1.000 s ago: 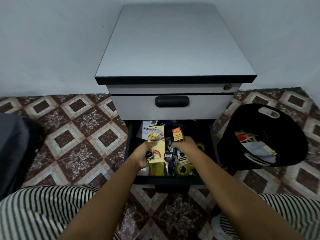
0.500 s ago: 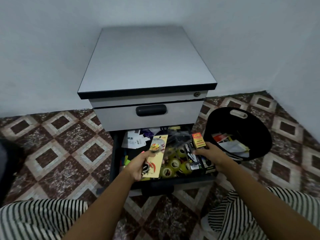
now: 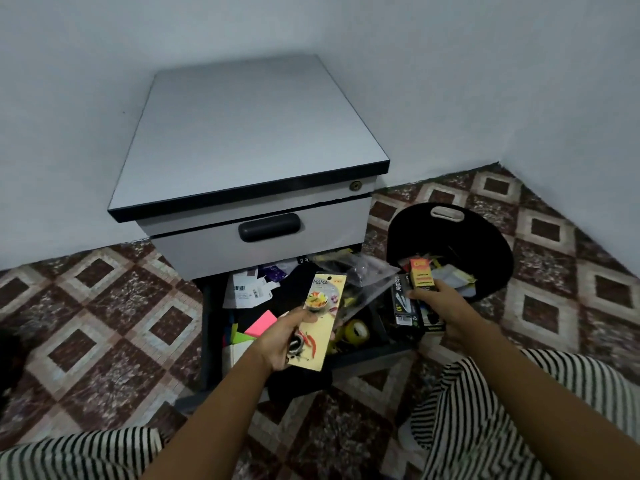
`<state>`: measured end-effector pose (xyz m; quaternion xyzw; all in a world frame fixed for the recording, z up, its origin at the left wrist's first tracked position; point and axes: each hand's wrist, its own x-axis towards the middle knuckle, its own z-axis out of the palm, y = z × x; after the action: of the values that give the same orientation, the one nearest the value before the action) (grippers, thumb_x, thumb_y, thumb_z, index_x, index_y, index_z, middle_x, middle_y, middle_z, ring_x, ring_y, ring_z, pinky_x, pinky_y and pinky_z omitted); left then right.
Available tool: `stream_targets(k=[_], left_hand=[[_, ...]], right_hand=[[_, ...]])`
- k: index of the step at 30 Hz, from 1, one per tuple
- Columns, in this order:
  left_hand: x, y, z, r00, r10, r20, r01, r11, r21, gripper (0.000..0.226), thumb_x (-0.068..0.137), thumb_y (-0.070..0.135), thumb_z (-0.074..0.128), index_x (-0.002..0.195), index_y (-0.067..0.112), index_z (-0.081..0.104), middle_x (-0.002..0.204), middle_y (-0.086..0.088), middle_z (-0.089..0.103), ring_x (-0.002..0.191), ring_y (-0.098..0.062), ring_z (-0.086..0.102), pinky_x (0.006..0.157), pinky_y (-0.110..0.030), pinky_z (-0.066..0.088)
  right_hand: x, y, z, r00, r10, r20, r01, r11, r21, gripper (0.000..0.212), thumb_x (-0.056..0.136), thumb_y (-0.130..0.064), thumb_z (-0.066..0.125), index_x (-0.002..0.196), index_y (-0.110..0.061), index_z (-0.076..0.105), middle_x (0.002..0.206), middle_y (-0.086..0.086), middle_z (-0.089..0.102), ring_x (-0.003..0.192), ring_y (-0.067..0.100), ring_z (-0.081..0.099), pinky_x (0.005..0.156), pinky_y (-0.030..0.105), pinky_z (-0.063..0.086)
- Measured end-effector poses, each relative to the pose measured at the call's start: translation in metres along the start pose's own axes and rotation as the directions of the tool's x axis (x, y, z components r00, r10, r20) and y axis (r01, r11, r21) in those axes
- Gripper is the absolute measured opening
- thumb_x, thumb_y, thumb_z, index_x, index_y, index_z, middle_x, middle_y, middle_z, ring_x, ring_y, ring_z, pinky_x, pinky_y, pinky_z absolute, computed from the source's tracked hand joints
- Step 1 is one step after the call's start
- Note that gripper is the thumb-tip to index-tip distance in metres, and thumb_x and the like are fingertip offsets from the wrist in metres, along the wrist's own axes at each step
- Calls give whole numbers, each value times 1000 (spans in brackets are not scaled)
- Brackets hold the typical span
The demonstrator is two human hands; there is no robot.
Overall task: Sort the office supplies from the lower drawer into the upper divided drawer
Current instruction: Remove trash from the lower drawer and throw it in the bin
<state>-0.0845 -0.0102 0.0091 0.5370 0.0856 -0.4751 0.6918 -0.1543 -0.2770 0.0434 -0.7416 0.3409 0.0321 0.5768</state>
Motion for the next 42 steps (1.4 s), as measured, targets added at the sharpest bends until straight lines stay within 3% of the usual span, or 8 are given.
stream_targets(k=[6, 9, 15, 18, 29, 34, 40, 42], left_hand=[[-1, -5, -1, 993, -65, -97, 75, 992, 106, 21, 89, 11, 45, 94, 5, 65, 79, -17, 71, 64, -24, 69, 63, -27, 51], [-1, -6, -12, 984, -70, -165, 89, 990, 111, 21, 85, 12, 50, 98, 3, 64, 82, -18, 70, 68, -27, 66, 70, -33, 48], [-8, -5, -31, 955, -53, -293, 90, 989, 115, 19, 92, 13, 47, 79, 6, 61, 53, -5, 65, 40, -15, 60, 40, -16, 45], [-9, -4, -37, 948, -30, -316, 64, 993, 96, 17, 92, 14, 47, 83, 7, 59, 51, -4, 65, 39, -14, 59, 39, -16, 45], [28, 27, 19, 989, -47, -141, 74, 978, 196, 16, 95, 21, 46, 97, 10, 57, 60, -2, 67, 48, -14, 63, 47, -20, 49], [74, 43, 80, 994, -47, -99, 75, 950, 303, 16, 93, 24, 49, 93, 13, 60, 73, -3, 66, 57, -14, 62, 57, -24, 47], [129, 57, 149, 998, -51, -45, 63, 943, 325, 16, 97, 28, 47, 103, 15, 55, 77, -1, 58, 56, -11, 58, 47, -20, 47], [145, 63, 166, 997, -77, -11, 77, 946, 315, 28, 96, 40, 47, 109, 16, 53, 83, -2, 59, 64, -14, 59, 53, -23, 49]], right_hand=[[4, 5, -4, 999, -29, -38, 28, 999, -23, 8, 90, -7, 58, 85, -9, 52, 69, 5, 49, 58, 13, 44, 40, 11, 37], [10, 6, 2, 999, -5, -54, 5, 1000, 4, 6, 89, -7, 58, 94, -6, 56, 70, 3, 53, 59, 13, 48, 46, 18, 39], [24, -5, 19, 998, 57, -38, -55, 997, 45, 30, 82, -14, 66, 110, -5, 57, 98, 18, 65, 90, 35, 63, 82, 46, 52], [26, -17, 30, 999, 36, 15, -36, 998, 50, 24, 83, -14, 66, 104, -5, 58, 83, 12, 61, 73, 25, 57, 66, 34, 48], [40, -15, -11, 994, 88, -71, -74, 981, 177, 29, 86, -13, 64, 110, -8, 50, 99, 18, 60, 91, 36, 59, 87, 50, 51], [54, 1, -67, 977, 152, -151, -111, 961, 255, 34, 89, -8, 60, 120, 2, 50, 81, 5, 53, 66, 16, 49, 54, 26, 38], [88, 6, -101, 960, 172, -220, -112, 958, 263, 36, 87, -10, 64, 118, 3, 52, 97, 13, 55, 68, 17, 49, 57, 27, 41], [92, -3, -104, 970, 151, -190, -97, 959, 265, 53, 82, -25, 72, 124, 0, 51, 111, 14, 57, 87, 26, 56, 73, 34, 46]])
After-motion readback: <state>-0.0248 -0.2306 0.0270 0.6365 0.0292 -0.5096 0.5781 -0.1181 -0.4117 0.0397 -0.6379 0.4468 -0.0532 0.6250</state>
